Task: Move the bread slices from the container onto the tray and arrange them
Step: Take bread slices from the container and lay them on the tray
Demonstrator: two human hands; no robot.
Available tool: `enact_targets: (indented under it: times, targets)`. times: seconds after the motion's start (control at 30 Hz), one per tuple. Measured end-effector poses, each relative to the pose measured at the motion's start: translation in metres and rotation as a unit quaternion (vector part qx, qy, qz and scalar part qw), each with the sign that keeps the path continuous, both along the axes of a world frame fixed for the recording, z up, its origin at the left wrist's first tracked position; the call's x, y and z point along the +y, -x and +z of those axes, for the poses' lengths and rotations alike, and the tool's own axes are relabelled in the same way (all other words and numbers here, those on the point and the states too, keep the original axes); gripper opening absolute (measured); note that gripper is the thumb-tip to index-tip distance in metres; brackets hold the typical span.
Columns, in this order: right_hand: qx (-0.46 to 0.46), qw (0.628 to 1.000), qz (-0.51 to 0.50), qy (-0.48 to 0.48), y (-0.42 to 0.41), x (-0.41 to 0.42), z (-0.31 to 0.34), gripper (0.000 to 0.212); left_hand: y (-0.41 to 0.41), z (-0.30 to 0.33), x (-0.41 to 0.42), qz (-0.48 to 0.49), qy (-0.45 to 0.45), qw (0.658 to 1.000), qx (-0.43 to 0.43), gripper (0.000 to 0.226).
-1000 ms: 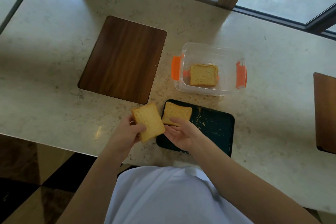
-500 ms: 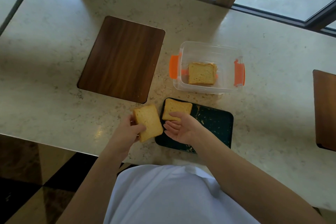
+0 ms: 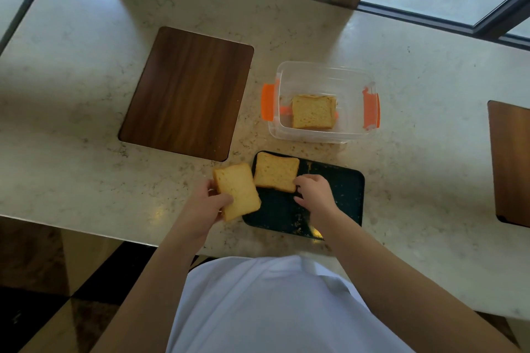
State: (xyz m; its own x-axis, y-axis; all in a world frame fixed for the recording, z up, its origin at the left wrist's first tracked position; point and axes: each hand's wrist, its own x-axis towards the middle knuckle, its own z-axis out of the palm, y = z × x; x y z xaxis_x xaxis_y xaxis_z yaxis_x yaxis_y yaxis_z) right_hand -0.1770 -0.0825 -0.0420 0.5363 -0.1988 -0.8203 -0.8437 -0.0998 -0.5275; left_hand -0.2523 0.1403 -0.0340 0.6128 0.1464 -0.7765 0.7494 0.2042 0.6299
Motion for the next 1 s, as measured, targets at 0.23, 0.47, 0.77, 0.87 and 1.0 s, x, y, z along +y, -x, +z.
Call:
enact_targets:
  times: [0.23,0.47,0.77,0.87,1.0]
  targets:
    - [0.017,0.998,0.054,0.004,-0.015,0.015,-0.008,0.059,0.010,-0.003,0.013,0.014,-0.002,1.000,0.016,0.049]
    - [0.004,0.996,0.086,0.034,-0.016,0.010,-0.014,0.062,0.011,0.000,0.013,0.005,-0.005,1.000,0.012,0.051]
    - [-0.030,0.974,0.205,-0.094,0.027,-0.006,0.009,0.033,-0.003,0.008,-0.011,0.041,0.111,0.993,-0.021,0.058]
    - [0.012,0.965,0.088,-0.248,0.038,-0.011,0.012,0.031,-0.008,0.012,-0.025,0.059,0.111,0.991,-0.044,0.063]
    - [-0.013,0.963,0.035,-0.265,0.040,-0.017,0.015,0.031,-0.011,0.018,-0.040,0.003,0.042,0.996,-0.078,0.074]
